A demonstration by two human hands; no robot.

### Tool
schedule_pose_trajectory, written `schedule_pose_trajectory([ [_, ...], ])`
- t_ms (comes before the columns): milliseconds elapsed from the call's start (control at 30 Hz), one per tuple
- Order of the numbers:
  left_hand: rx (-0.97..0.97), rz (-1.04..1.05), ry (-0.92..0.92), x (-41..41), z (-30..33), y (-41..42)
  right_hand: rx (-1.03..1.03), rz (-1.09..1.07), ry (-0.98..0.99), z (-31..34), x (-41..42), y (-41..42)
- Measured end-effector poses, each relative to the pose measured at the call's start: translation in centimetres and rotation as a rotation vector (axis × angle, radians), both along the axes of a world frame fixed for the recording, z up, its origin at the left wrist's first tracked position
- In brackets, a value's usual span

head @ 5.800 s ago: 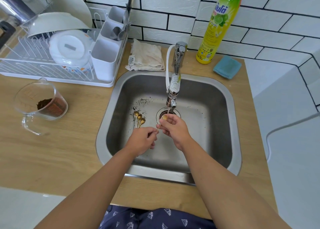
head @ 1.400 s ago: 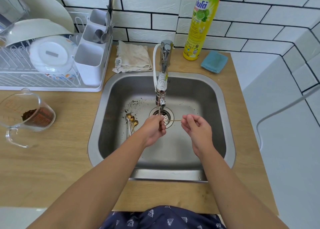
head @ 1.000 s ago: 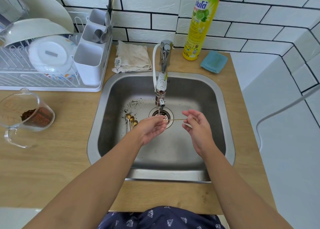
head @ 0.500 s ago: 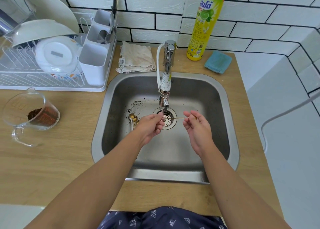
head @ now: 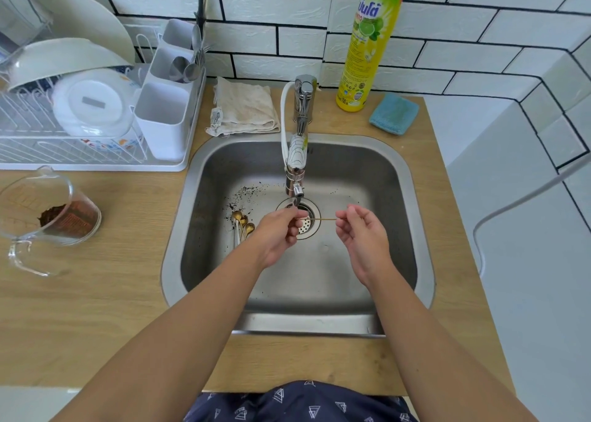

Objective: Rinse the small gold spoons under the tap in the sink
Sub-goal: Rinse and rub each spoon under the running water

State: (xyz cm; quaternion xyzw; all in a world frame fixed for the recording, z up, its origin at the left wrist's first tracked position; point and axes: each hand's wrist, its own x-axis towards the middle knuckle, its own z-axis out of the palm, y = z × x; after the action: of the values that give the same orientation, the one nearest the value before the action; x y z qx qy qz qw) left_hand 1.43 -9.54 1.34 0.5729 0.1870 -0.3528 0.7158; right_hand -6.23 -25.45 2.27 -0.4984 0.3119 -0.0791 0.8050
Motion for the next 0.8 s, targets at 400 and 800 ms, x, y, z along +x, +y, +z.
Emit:
schedule_pose_trajectory([
  [400,0.056,-0.207,0.065,0.4,0.9,2.4,-0.301,0.085,0.015,-1.0,1.3,0.2],
  [800,0.198,-0.097,-0.149,-2.1,1.0,5.1,-0.169,0.437,0.208,-1.7,2.3,6.3],
])
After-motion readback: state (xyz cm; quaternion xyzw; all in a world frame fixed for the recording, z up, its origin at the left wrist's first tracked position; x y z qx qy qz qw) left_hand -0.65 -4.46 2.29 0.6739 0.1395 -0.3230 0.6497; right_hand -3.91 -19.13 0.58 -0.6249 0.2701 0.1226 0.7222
